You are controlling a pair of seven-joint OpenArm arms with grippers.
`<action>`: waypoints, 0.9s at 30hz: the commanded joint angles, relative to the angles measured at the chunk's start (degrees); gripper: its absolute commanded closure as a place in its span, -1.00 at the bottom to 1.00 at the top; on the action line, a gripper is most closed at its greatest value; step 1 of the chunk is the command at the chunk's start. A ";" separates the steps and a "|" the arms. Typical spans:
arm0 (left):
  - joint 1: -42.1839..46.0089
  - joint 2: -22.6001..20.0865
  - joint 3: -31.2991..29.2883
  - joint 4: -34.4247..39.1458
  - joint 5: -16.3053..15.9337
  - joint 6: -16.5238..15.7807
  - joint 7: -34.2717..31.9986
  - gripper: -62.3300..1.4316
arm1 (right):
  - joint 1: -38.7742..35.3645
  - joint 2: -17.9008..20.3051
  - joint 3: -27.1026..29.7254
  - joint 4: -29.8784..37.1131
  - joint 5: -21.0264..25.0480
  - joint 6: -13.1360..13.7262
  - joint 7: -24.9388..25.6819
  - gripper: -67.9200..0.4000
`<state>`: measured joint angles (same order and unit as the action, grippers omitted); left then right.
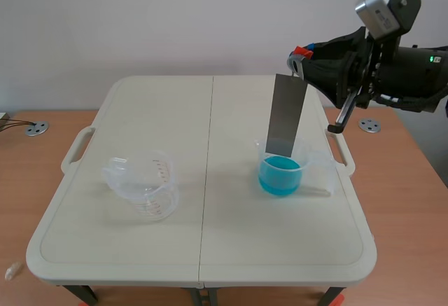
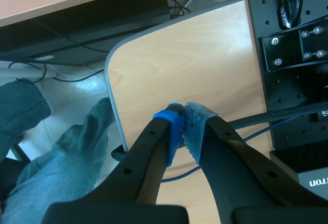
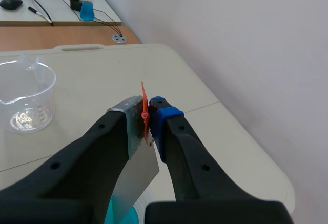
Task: Hold the metal plate by the orange handle, dip it into the blue solution, take it out and point at it, then put the plate back in the beaker on the left.
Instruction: 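Hold the plate still in the solution, then raise the plate and point at it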
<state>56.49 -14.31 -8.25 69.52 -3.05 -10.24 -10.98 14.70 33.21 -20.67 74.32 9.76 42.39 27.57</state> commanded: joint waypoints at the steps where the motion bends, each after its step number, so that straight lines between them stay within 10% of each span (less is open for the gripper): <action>1: 0.46 -0.04 -0.15 1.05 -0.31 0.02 -0.59 0.87 | 1.16 1.64 0.90 1.75 1.97 0.33 0.85 0.95; 27: -5.11 -11.08 -7.30 22.97 -2.05 -0.50 3.10 0.87 | 1.16 6.62 4.57 14.73 18.27 0.33 -11.63 0.95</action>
<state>52.64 -25.21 -15.40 92.09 -4.56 -10.59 -7.27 14.70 38.92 -17.30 87.90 26.81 42.41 15.40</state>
